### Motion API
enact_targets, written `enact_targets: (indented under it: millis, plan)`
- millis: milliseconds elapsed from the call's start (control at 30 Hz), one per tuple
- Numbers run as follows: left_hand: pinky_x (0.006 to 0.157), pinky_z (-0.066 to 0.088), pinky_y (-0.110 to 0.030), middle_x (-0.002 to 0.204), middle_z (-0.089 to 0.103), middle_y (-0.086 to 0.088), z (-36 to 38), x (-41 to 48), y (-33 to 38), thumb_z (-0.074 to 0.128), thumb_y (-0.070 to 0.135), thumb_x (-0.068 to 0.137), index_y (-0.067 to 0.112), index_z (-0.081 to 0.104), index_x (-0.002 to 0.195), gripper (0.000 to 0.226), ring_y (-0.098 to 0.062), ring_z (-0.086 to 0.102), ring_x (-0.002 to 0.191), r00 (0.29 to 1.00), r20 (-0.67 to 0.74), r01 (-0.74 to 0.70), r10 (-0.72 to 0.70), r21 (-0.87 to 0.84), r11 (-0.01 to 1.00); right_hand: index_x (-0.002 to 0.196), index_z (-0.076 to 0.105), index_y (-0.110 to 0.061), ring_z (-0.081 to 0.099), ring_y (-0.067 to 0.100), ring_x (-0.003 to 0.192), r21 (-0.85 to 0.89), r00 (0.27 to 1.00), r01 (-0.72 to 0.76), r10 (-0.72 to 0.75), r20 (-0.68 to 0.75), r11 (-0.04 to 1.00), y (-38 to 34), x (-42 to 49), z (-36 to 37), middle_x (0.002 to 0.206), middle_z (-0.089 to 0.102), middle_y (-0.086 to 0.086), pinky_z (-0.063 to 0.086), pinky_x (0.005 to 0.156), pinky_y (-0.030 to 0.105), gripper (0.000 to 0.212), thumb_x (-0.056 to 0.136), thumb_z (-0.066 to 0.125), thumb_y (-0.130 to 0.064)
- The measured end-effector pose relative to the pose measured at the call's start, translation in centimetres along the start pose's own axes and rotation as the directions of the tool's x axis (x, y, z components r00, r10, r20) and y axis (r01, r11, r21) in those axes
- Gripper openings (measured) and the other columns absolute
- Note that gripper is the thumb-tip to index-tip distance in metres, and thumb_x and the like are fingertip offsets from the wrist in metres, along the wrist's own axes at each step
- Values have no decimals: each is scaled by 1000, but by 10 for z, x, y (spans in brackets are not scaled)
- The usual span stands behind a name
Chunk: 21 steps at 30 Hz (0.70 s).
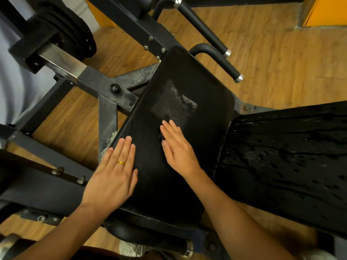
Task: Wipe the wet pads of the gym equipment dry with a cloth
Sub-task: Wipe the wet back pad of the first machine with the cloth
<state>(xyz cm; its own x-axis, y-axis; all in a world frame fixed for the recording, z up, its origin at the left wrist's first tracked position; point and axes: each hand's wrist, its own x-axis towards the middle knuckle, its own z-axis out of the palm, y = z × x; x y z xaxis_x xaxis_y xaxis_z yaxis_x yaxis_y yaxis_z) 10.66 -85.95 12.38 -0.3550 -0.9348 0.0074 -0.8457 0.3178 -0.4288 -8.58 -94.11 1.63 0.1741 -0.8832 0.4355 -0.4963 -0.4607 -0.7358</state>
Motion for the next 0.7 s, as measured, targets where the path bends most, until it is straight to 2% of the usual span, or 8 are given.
enact_targets:
  millis: [67,134,267,367,568,701]
  plan:
    - [123,20,-51,164,17,-25,-1,0,0,29,38,101,-7,30,152,68,-36,19,153,1000,-4,2,-2,-7,1000,146,50,-4,27,19,152,7,990,-129,130,-53,992,16,-28,-1,158,40,5,23,125,44,45,103,46,-18]
    - [123,21,-51,164,17,-25,-1,0,0,29,38,101,-7,31,152,68,-36,19,153,1000,-6,4,-4,-9,1000,149,45,-6,19,13,154,12,965,-255,256,-55,967,19,-41,0,161,33,0,17,127,40,48,105,39,-25]
    - [123,21,-51,164,19,-25,0,1,0,29,38,101,-7,32,152,67,-35,19,153,1000,-9,6,-6,-15,1000,156,30,-7,4,11,155,-13,909,-414,413,-56,910,5,-23,5,166,18,0,4,127,31,49,109,36,-21]
    - [123,21,-51,164,19,-25,1,0,0,30,37,101,-7,32,151,67,-35,19,153,1000,-19,7,-7,-18,1000,158,21,-7,-1,14,155,25,838,-536,535,-106,844,9,8,0,168,11,4,0,127,32,51,110,32,-20]
    - [122,21,-51,163,19,-25,0,0,0,30,37,101,-7,32,151,66,-36,21,153,1000,-24,2,-2,-14,1000,159,16,-4,1,23,156,48,743,-659,659,-116,751,54,87,-26,169,11,11,4,127,39,53,110,28,-21]
    - [122,22,-52,163,19,-25,1,0,0,30,37,101,-8,32,151,67,-36,21,152,1000,-24,1,-2,-15,1000,160,12,-4,-3,21,156,64,718,-685,688,-110,725,45,80,-25,169,4,10,2,127,36,55,111,26,-23]
